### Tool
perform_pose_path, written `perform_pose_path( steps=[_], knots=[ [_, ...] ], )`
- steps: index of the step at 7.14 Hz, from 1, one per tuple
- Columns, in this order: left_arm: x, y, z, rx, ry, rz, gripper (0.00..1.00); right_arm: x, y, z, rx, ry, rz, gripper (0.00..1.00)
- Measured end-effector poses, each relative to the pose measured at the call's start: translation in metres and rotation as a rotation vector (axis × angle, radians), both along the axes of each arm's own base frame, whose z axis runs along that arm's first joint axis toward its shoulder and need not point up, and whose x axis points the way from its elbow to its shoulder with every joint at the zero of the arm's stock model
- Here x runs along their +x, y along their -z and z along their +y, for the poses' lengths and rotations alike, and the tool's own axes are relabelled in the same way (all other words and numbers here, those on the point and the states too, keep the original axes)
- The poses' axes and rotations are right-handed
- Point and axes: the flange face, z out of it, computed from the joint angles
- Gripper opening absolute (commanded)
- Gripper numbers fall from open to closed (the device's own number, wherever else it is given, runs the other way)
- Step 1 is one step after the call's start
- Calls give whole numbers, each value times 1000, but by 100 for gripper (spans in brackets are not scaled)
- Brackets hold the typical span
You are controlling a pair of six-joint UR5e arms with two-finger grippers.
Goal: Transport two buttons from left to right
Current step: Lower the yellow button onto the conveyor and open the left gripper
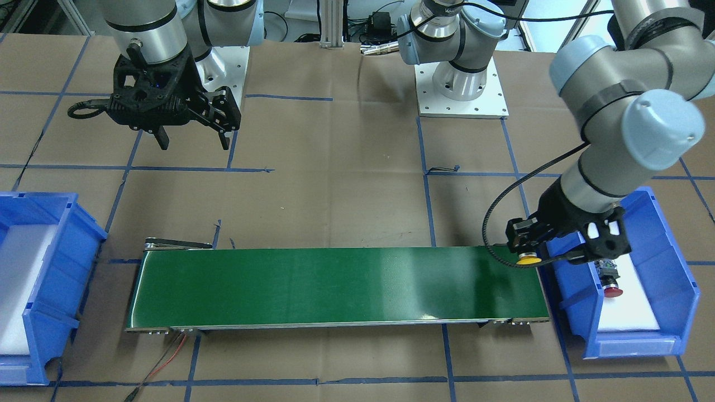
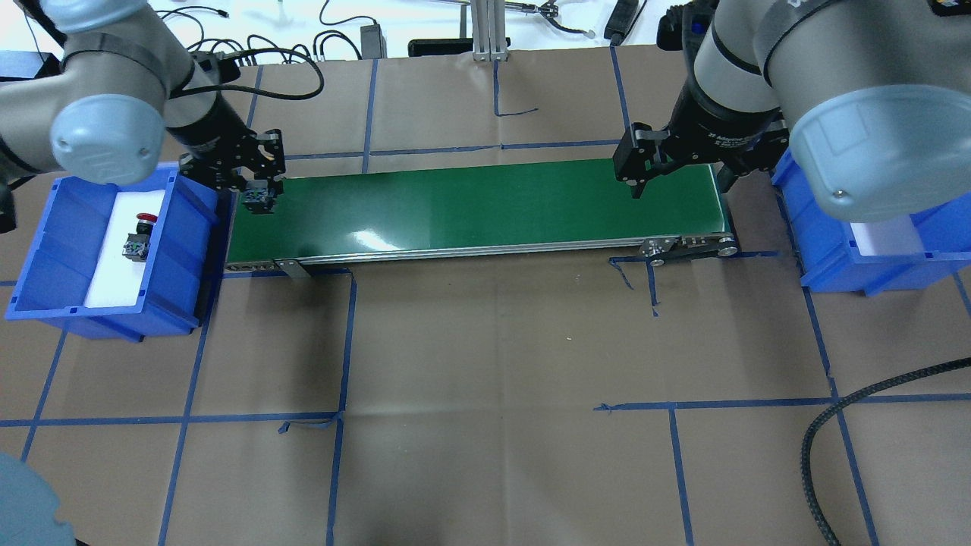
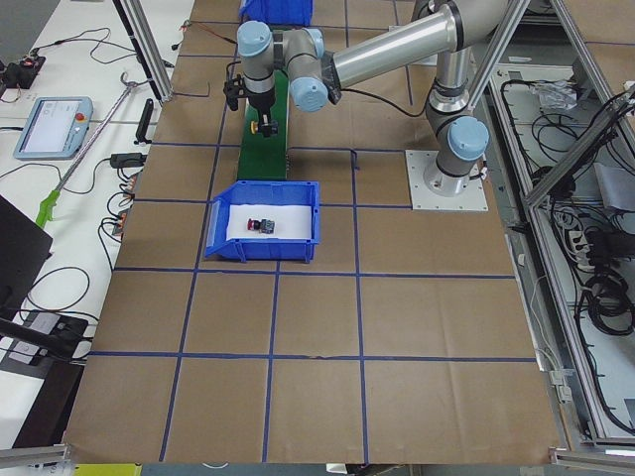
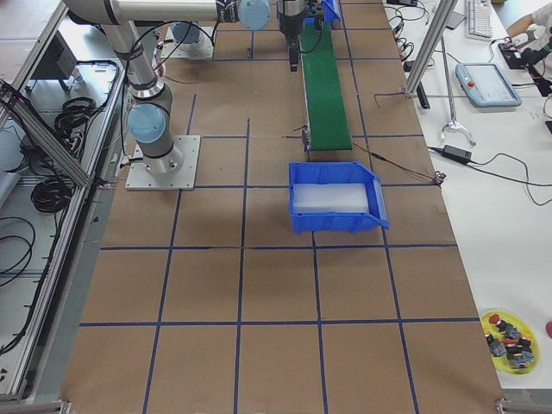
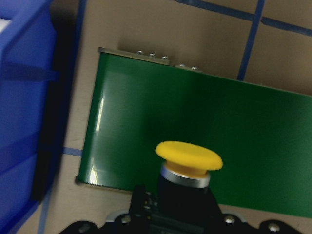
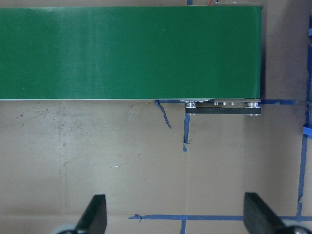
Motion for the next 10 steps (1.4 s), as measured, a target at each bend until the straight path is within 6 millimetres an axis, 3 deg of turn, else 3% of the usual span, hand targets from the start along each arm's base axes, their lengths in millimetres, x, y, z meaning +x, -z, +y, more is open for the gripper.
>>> perform_pose_path(
  steps=[1, 3, 4, 5, 6, 8, 10],
  knots=[
    [-21, 26, -11, -8, -3, -10, 7, 0, 0, 0, 0, 0, 0, 100],
    [-36, 60, -15, -1, 3, -34, 9, 0, 0, 0, 0, 1, 0, 100],
    [-37, 70, -12, -2, 5, -38, 18, 0, 0, 0, 0, 1, 0, 100],
    [-38, 78, -8, -12, 3, -40, 69, 0, 0, 0, 1, 1, 0, 100],
    [-38, 82, -6, -20, 0, -41, 97, 0, 1, 0, 2, 1, 0, 100],
    [-36, 76, -8, -43, -7, -40, 99, 0, 1, 0, 2, 1, 0, 100],
    [-29, 44, -7, -82, -13, -41, 99, 0, 1, 0, 2, 0, -1, 100]
  ],
)
